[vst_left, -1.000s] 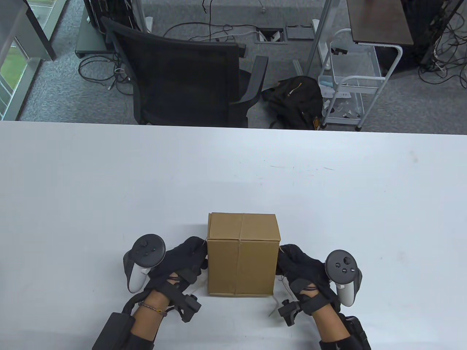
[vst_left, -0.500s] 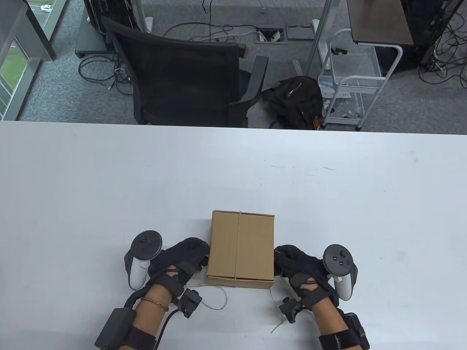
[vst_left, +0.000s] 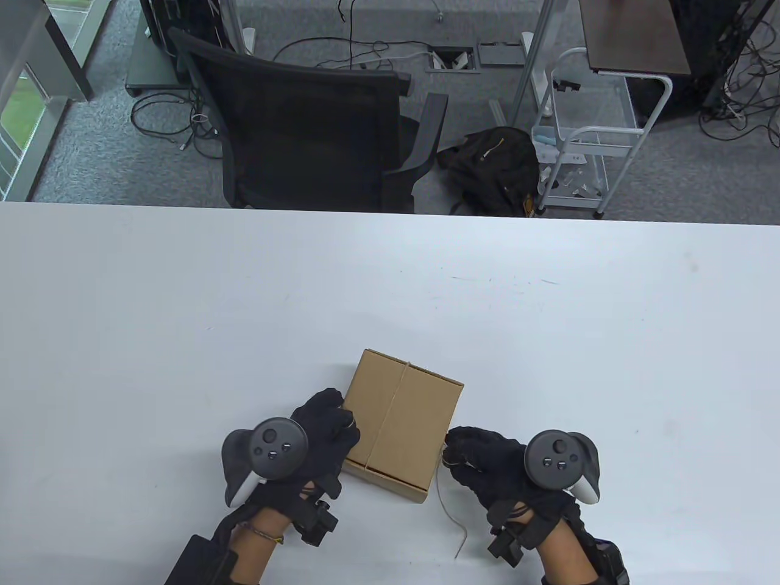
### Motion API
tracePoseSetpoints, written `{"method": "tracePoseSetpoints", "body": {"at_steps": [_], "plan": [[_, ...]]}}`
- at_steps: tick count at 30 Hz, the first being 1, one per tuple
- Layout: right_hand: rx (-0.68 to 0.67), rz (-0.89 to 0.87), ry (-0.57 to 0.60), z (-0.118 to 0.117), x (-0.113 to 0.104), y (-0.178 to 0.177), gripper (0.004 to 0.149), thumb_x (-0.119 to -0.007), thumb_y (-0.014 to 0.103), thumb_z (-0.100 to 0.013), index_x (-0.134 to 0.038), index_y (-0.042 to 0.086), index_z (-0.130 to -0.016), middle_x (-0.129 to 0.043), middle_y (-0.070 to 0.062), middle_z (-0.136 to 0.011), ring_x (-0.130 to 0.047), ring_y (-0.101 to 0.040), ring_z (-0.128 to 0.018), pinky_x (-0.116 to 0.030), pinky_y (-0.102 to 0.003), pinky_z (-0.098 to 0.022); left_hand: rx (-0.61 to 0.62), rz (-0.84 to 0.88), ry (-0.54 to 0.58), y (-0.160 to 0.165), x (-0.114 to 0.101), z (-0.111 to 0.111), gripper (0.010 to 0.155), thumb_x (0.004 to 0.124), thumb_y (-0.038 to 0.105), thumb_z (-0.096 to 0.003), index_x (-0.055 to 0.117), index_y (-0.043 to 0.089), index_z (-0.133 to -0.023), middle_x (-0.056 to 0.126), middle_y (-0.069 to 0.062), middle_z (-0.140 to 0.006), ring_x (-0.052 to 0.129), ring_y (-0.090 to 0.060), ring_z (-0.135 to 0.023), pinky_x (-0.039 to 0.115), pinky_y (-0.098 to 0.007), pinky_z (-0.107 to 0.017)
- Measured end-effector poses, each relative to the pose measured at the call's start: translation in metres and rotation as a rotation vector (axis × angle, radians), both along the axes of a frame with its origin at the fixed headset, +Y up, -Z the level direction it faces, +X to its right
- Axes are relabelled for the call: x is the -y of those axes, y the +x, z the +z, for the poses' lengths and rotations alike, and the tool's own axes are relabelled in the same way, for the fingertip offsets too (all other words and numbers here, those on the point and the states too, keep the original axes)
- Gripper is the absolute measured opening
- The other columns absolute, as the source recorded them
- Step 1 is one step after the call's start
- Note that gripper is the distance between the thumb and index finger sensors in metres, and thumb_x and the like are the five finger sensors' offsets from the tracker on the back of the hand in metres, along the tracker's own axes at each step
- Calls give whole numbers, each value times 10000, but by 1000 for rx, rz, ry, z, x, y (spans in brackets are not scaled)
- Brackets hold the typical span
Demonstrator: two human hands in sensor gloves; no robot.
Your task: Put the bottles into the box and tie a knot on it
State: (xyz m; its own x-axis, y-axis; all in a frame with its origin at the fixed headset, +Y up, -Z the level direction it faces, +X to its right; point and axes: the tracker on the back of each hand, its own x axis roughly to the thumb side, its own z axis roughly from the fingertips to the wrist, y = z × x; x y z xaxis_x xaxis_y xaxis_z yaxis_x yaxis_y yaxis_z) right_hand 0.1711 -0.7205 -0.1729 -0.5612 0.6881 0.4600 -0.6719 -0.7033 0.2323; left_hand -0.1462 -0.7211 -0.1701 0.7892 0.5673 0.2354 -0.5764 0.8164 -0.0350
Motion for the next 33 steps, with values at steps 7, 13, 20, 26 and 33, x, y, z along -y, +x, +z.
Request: {"method": "tracePoseSetpoints", "body": {"at_steps": [7,13,20,26,33], "plan": [[82,70,359,6,-12,-4,395,-821,240,-453,-886,90,-812,-702,-250,-1011,-647,-556,-874,-576,-725,-606,70,-86,37,3,4,-10,475,810,345,-518,757,198,-966,640,-145,-1215,726,-504,-1048,600,-743,-694],[56,92,290,-10,3,-10,400,-813,249,-459,-880,103,-825,-664,-222,-1057,-504,-616,-927,-508,-769,-616,127,-90,70,2,9,-20,479,778,357,-527,730,238,-989,649,-89,-1229,679,-487,-1088,586,-745,-706],[98,222,311,-8,-1,-17,401,-824,265,-470,-871,114,-840,-787,-169,-986,-756,-599,-800,-693,-706,-539,149,-66,160,9,-1,-10,490,818,360,-513,802,127,-944,664,-155,-1188,576,-536,-1107,447,-823,-697],[139,430,428,6,-13,-35,402,-838,285,-467,-891,93,-816,-862,-185,-908,-905,-561,-658,-802,-648,-442,75,-39,49,9,-9,-2,507,851,377,-499,866,57,-891,673,-208,-1169,580,-578,-1083,418,-856,-658],[157,573,548,25,-19,-54,408,-848,314,-459,-918,85,-789,-923,-212,-762,-1023,-400,-443,-892,-494,-307,68,47,10,7,-13,11,500,871,383,-491,914,43,-855,682,-215,-1171,568,-594,-1081,410,-861,-653]]}}
